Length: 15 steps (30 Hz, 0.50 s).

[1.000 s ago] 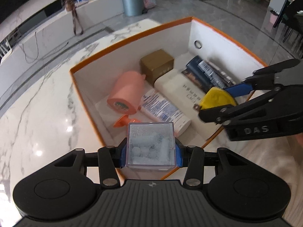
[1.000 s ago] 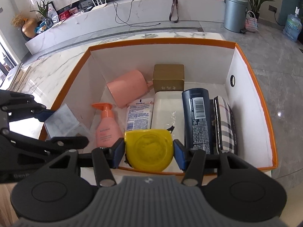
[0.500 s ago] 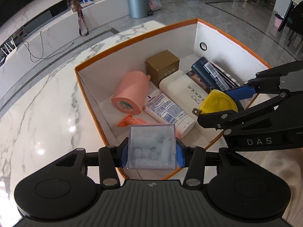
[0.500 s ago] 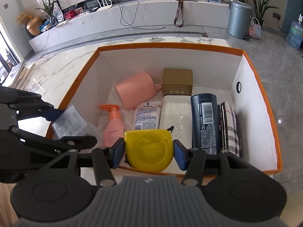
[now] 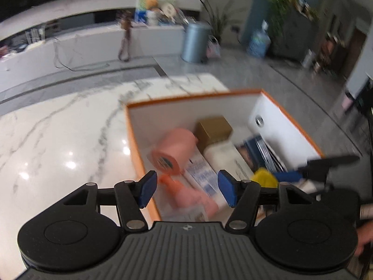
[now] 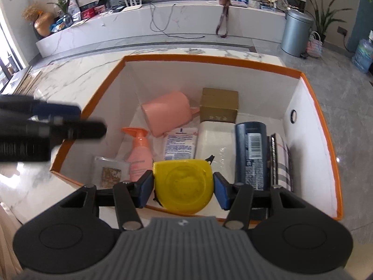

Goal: Organize rigid objects
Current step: 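Lower the cube box with the left tool while the right tool lowers the tape measure, then open both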

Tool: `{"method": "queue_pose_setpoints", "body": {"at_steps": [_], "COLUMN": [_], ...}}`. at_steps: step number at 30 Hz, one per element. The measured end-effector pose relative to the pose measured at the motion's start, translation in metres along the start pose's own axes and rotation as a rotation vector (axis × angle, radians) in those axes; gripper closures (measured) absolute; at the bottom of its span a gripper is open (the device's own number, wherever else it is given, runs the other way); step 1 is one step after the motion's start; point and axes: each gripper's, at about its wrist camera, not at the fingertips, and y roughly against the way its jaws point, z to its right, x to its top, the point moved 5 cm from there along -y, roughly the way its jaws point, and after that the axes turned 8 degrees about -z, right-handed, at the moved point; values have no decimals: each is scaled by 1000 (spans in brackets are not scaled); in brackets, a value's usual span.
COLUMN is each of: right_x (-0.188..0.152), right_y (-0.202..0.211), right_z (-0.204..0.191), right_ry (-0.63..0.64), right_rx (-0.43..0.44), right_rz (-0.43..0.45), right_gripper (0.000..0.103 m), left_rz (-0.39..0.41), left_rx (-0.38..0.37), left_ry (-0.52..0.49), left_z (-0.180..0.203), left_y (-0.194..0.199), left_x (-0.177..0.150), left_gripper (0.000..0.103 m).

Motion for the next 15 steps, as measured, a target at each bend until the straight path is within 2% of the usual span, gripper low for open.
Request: {"method": "queue_pose_setpoints", "body": {"at_steps": [6, 15], "right_x": [3, 7], "right_y": [-3, -17], "right_z": [-17, -22], "right_ry": [38, -13], "right_rx": [5, -16], "right_rz": [5, -6], "right_gripper": [48, 48], "left_rz": [54, 24], "left_rx": [81, 68], "left_ry": [90, 203], "left_z": [-15, -32], "left_y": [8, 3], "left_x": [1, -17], "left_gripper": [32, 32]}}
